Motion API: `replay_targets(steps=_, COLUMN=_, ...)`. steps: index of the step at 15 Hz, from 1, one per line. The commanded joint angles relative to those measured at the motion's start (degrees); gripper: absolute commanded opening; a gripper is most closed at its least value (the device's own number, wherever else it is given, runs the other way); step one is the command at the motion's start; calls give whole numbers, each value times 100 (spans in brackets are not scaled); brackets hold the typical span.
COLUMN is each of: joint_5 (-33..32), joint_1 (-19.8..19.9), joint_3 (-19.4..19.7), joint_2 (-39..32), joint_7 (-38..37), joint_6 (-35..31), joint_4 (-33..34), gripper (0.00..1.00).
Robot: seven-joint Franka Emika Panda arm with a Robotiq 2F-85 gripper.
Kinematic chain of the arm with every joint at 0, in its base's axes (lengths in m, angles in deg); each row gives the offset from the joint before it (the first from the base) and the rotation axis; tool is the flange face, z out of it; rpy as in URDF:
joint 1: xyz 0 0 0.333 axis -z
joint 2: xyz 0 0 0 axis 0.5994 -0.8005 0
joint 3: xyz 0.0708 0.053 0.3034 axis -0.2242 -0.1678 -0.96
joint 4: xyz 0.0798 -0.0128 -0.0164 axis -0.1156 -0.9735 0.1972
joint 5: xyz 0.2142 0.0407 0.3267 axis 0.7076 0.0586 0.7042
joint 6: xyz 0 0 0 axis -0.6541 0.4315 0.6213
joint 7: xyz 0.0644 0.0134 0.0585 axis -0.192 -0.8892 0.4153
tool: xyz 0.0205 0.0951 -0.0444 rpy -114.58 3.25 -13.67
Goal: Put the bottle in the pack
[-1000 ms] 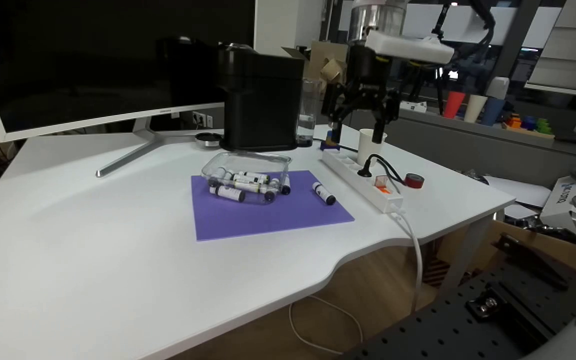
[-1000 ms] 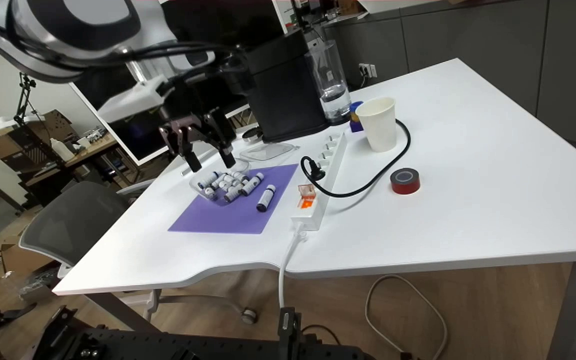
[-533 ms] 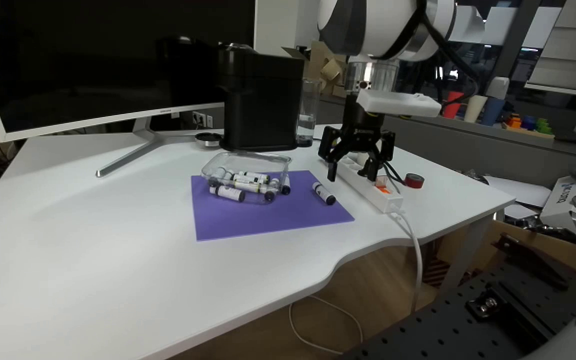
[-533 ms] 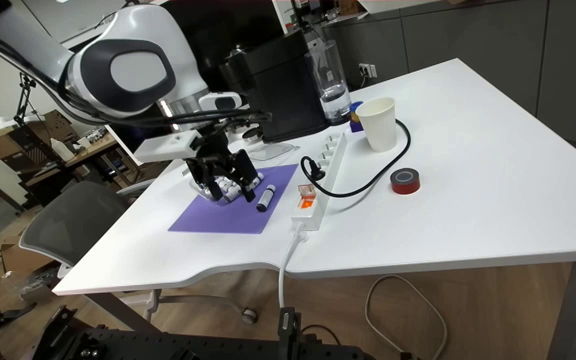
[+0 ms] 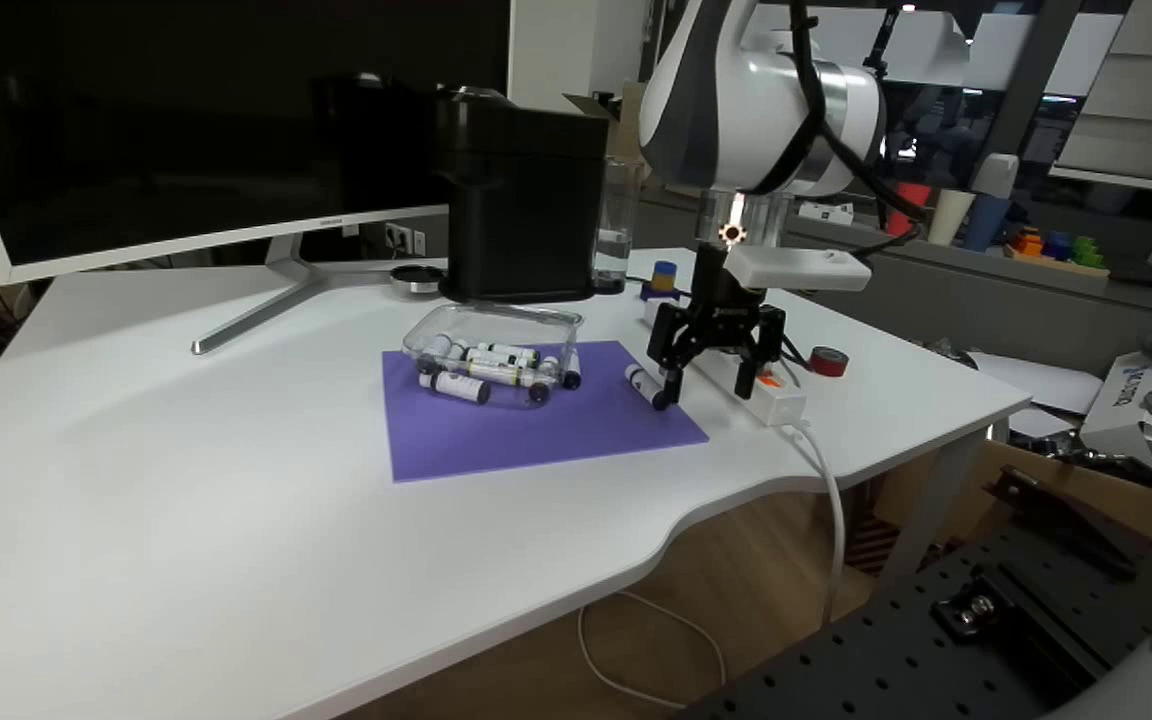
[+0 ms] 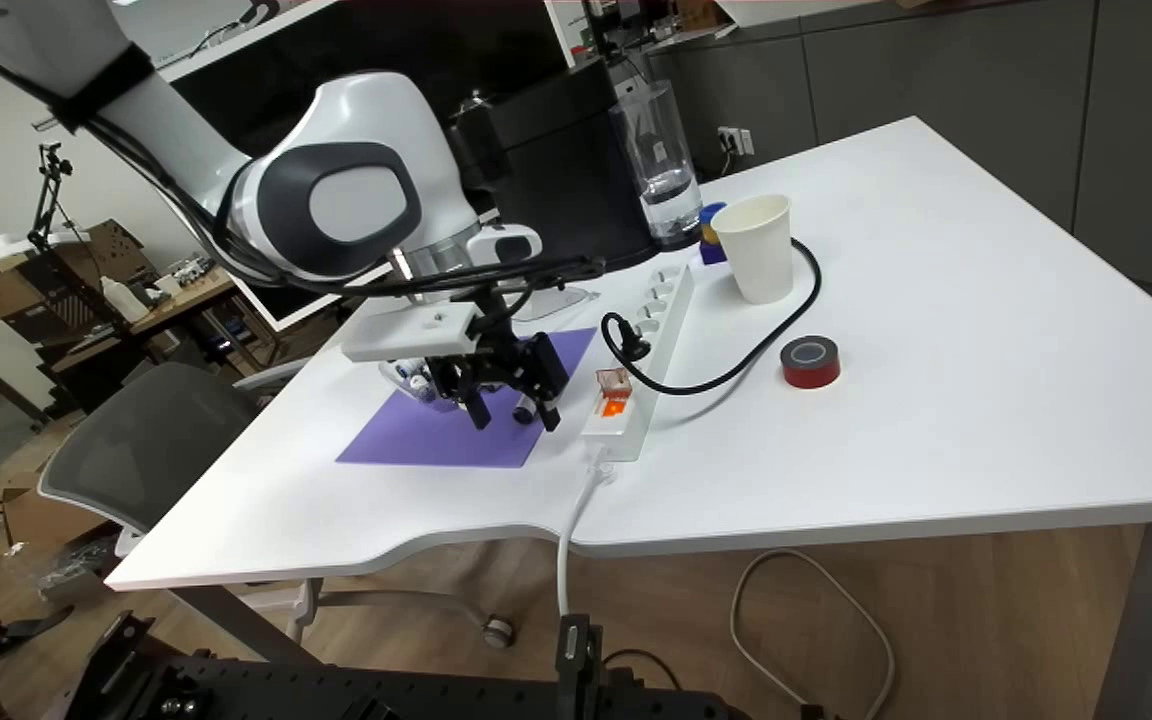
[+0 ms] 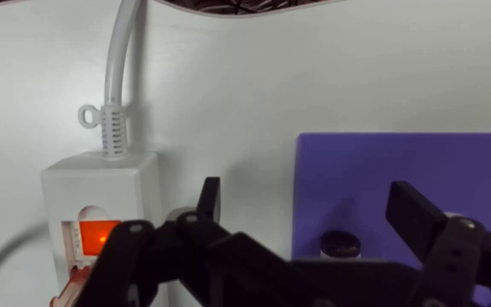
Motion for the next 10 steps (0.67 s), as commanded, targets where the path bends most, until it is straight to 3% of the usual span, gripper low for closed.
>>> replay_targets(steps=1, joint_5=14, joint_1=279, joint_3=-253, joint_2=-396, joint_7=223, joint_6=-45, joint_4=473, gripper=100)
replay_targets(steps=8, joint_5=-42, joint_1=399, joint_3=-542, joint_2=-745, joint_7=255, joint_6=-16, joint_4=1073, gripper=100)
replay_targets(steps=9, joint_5=-51, joint_1=393, joint_3=-549, joint_2=-792, joint_7=239, joint_6=-6, joint_4=1132, gripper=75)
replay_targets(steps=10, joint_5=-55, joint_1=397, joint_3=-562, joint_2=-832, joint_7=245, joint_6=14, joint_4=1184, gripper=75)
